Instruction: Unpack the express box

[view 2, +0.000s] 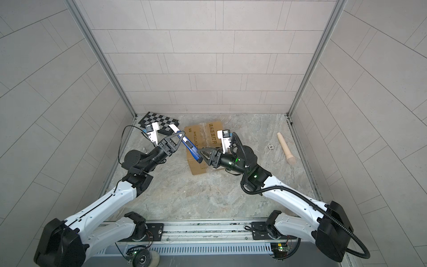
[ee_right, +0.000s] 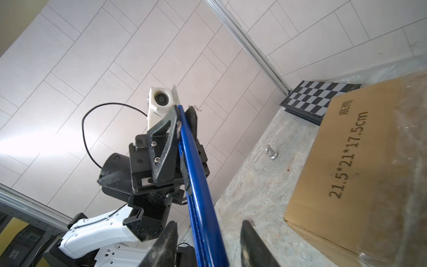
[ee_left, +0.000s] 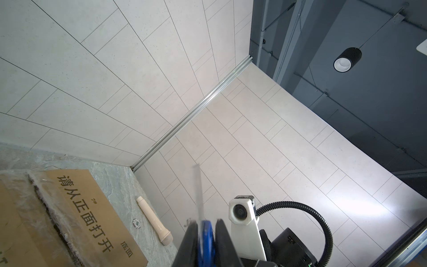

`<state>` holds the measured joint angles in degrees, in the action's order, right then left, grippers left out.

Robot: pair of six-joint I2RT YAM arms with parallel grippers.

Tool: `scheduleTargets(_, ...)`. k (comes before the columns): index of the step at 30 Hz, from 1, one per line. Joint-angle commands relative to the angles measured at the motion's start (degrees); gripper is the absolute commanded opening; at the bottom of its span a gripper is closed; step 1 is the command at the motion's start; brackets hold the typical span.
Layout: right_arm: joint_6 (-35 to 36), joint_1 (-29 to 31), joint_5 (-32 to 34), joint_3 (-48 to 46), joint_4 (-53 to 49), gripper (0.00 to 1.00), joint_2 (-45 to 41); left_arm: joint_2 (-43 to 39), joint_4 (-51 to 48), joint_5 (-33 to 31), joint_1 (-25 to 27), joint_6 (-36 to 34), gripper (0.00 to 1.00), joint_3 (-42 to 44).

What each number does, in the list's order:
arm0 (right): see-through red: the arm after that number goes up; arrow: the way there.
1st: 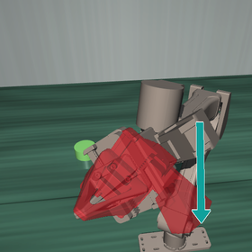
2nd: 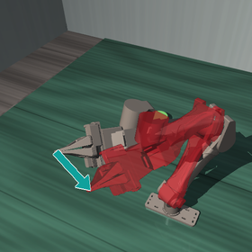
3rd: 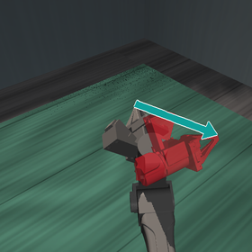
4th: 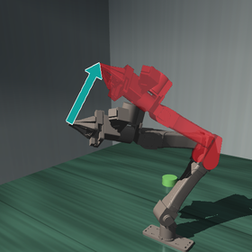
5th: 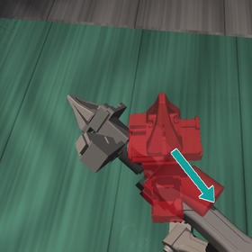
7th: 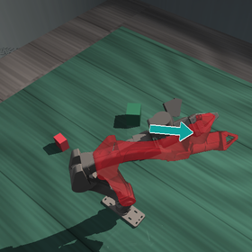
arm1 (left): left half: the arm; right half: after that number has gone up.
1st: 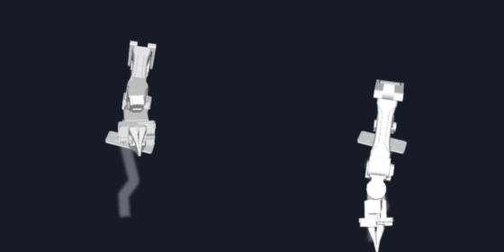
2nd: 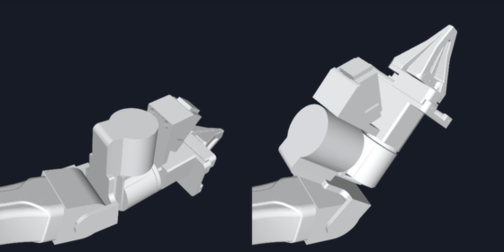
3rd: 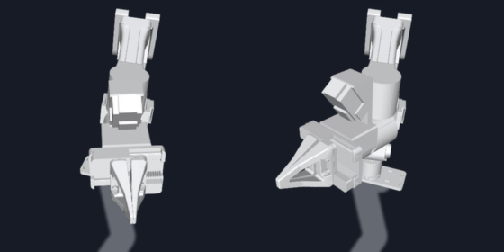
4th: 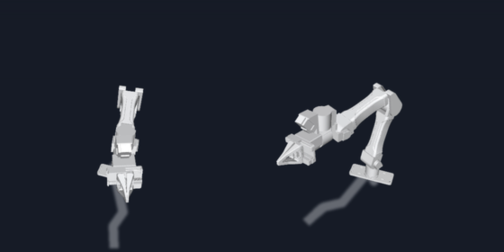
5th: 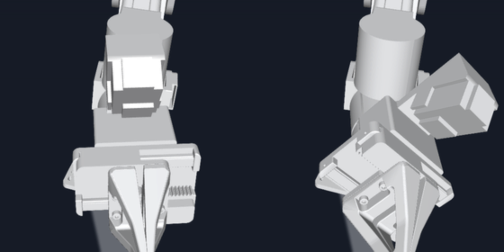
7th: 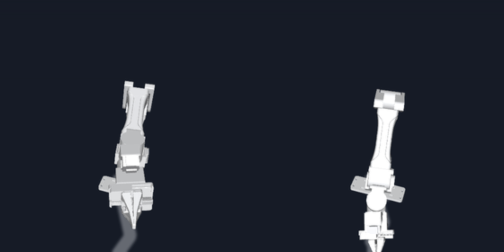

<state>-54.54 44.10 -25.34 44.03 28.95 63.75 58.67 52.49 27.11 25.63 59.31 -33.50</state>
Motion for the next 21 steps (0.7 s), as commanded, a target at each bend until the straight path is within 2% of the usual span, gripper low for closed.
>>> scheduleTargets(1, -2.17, 2.27, 4.13, 1.05, 8.97, 0.46, 1.71, -0.67, 5.4, -1.54, 0.04, 1.84, 0.0, 0.59)
scheduleTargets(6, -5.06, 3.43, 4.81, 1.23, 15.21, 0.37, 6.03, -0.14, 6.79, -2.28, 0.11, 2.62, 0.0, 0.77)
scheduleTargets(11, -5.96, 4.19, 5.42, 1.63, 18.08, 0.38, 8.84, -0.14, 7.39, -2.34, 0.04, 2.98, 0.0, 0.83)
scheduleTargets(15, -6.48, 4.19, 5.79, 1.85, 19.56, 0.35, 9.64, 0.04, 7.8, -2.15, 0.1, 3.18, 0.0, 1.22)
scheduleTargets(17, -6.78, 4.26, 6.0, 1.8, 20.09, 0.3, 9.81, 0.04, 7.75, -2.22, 0.08, 3.18, 0.0, 1.25)
scheduleTargets(21, -6.8, 4.23, 6.86, 1.75, 19.53, 0.28, 9.48, 0.43, 8.07, -1.81, 0.04, 3.19, 0.0, 1.16)
